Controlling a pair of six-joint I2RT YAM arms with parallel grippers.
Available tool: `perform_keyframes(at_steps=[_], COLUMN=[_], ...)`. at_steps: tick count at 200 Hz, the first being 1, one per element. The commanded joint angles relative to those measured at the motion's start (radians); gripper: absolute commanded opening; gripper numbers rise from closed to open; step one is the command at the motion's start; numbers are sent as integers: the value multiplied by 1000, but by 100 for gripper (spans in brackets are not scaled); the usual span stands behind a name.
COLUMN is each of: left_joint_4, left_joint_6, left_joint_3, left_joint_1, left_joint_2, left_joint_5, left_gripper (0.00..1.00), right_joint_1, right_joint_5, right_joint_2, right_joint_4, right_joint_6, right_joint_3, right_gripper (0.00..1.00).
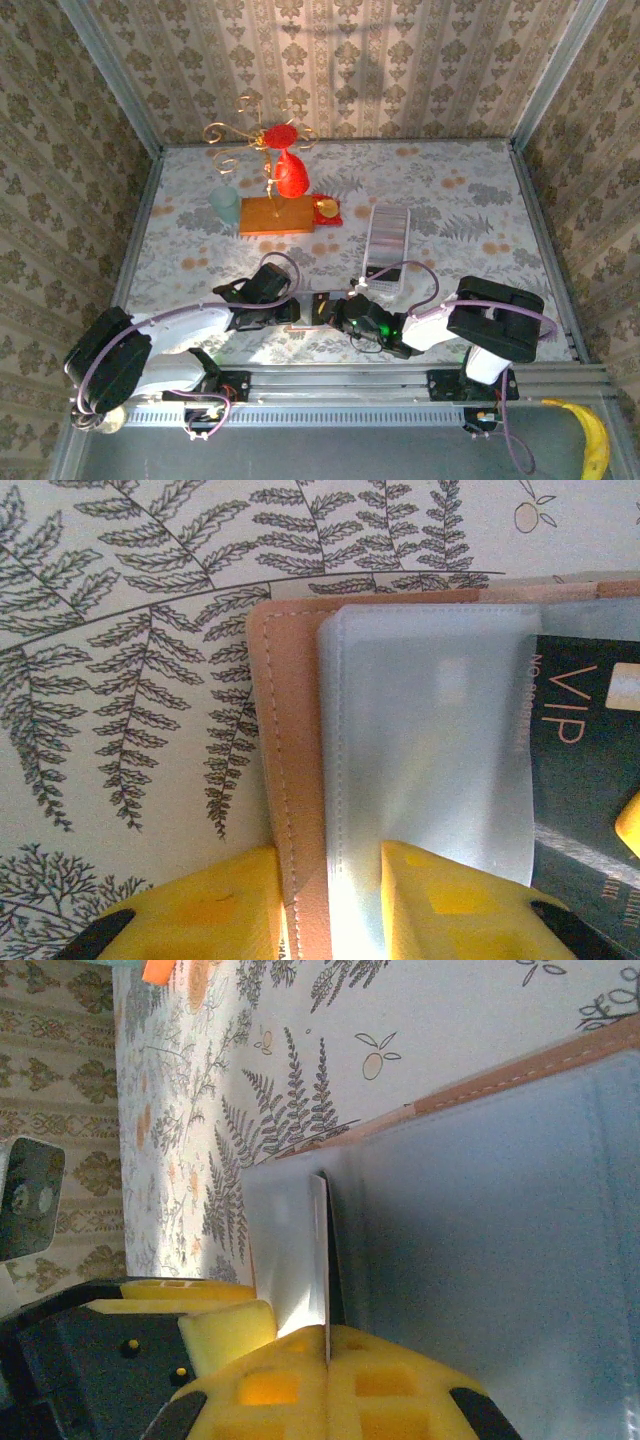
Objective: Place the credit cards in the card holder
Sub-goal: Insert the credit card into the card slot.
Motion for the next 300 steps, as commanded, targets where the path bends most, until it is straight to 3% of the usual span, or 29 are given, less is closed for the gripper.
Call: perform_keyframes(at_steps=[1,33,60,97,138,170,198,229,242,263,300], left_joint_4=[-43,-40,-42,-33,-18,-15,-18,-20,-20,-15,2], left_joint_6=[-9,-10,-10,-9,-7,-6,-6,-5,-4,-4,-4], left_joint_3=[-43,-49,-54,-59,-51,-51,-51,-51,-53,-54,-55], left_joint_1=[-15,-16,-15,-16,-16,-18,-17,-17,-18,-18,-19], left_joint_2=[22,18,13,17,39,42,38,36,35,36,45], left_joint_5=[9,9,8,12,24,26,24,22,21,26,37], left_gripper=[30,31,30,31,31,30,30,31,31,31,30], right_joint_1=[3,-3,-15,-21,-26,-26,-26,-25,-26,-25,-20], right_joint_5=[-37,-42,-32,-4,-36,-57,-52,-18,11,-11,-54], right_joint_2=[20,16,-17,-56,-14,19,14,-24,-37,-24,18], right_joint_4=[-12,-70,-186,-452,-417,-363,-380,-558,-610,-610,-569], right_joint_6=[-12,-53,-91,-192,-200,-220,-252,-290,-282,-295,-319], right_joint_3=[32,53,73,155,168,185,206,250,252,258,292], right_gripper=[0,0,23,34,23,22,30,36,32,16,19])
